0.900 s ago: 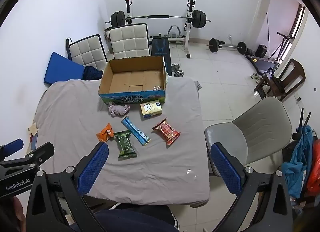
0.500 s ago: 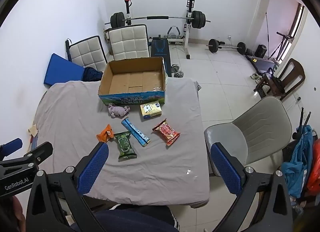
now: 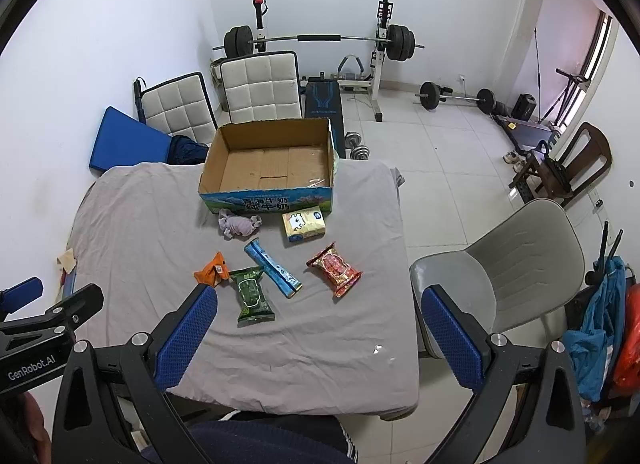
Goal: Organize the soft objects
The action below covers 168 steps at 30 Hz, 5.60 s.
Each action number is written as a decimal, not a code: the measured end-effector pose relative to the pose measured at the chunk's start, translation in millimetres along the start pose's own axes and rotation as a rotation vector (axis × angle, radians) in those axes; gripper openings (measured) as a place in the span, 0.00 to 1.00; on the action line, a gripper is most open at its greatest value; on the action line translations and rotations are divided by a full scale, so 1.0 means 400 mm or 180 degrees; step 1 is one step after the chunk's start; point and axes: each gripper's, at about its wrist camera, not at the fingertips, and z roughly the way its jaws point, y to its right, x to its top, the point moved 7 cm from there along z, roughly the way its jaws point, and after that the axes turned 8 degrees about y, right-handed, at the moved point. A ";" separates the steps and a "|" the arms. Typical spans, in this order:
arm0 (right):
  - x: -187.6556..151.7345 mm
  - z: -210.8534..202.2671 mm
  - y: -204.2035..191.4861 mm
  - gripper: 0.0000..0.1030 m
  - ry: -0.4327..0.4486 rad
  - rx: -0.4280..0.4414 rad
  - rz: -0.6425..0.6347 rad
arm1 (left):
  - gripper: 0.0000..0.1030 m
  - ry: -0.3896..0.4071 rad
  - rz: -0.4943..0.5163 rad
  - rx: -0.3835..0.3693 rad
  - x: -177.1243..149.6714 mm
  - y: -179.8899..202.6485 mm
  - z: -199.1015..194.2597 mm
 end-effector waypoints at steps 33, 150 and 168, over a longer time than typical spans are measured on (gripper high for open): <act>0.017 -0.011 0.003 1.00 0.0046 -0.0014 0.0016 | 1.00 -0.0010 -0.0015 -0.0016 0.017 -0.001 -0.002; -0.388 1.294 0.116 0.50 -0.2336 0.0250 -0.0105 | 0.27 -0.1581 -0.0314 -0.0167 -0.356 -0.237 1.041; -0.137 1.033 0.039 0.48 -0.1715 0.0656 -0.0008 | 0.26 -0.0921 -0.0431 -0.0507 -0.098 -0.162 0.737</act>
